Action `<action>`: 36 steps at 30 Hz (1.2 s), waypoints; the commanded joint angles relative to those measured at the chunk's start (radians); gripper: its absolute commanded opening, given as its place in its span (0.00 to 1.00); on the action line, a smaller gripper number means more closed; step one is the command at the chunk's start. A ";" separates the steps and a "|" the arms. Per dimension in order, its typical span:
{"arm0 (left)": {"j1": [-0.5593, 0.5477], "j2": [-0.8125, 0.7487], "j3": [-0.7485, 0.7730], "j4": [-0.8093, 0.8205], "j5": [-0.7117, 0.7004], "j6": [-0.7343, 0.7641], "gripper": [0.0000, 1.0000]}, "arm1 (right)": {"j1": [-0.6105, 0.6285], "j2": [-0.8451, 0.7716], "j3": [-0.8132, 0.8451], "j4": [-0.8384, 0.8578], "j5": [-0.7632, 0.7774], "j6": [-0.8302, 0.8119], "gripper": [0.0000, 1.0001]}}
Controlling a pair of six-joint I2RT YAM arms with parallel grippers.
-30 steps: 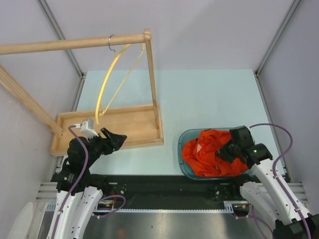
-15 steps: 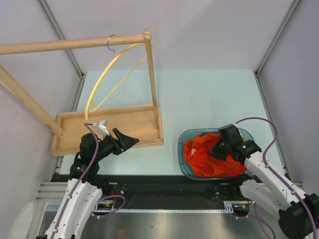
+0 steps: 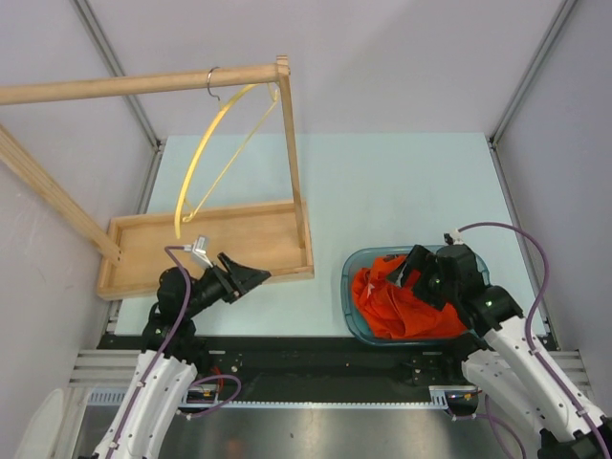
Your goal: Remove the shorts from the hanger
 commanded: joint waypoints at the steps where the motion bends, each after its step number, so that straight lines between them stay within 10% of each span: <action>1: -0.011 0.009 0.001 0.063 0.043 -0.007 0.73 | -0.005 -0.032 0.038 0.008 -0.055 -0.070 1.00; 8: -0.017 0.047 0.002 0.107 0.046 -0.003 0.74 | -0.003 -0.072 0.118 -0.091 -0.024 -0.112 1.00; 19: -0.135 0.067 0.007 0.181 0.017 -0.038 0.74 | 0.035 -0.069 0.121 0.262 -0.346 -0.187 1.00; 36: -0.353 0.124 0.001 0.356 0.009 -0.059 0.76 | 0.282 0.087 0.049 0.544 -0.315 -0.163 1.00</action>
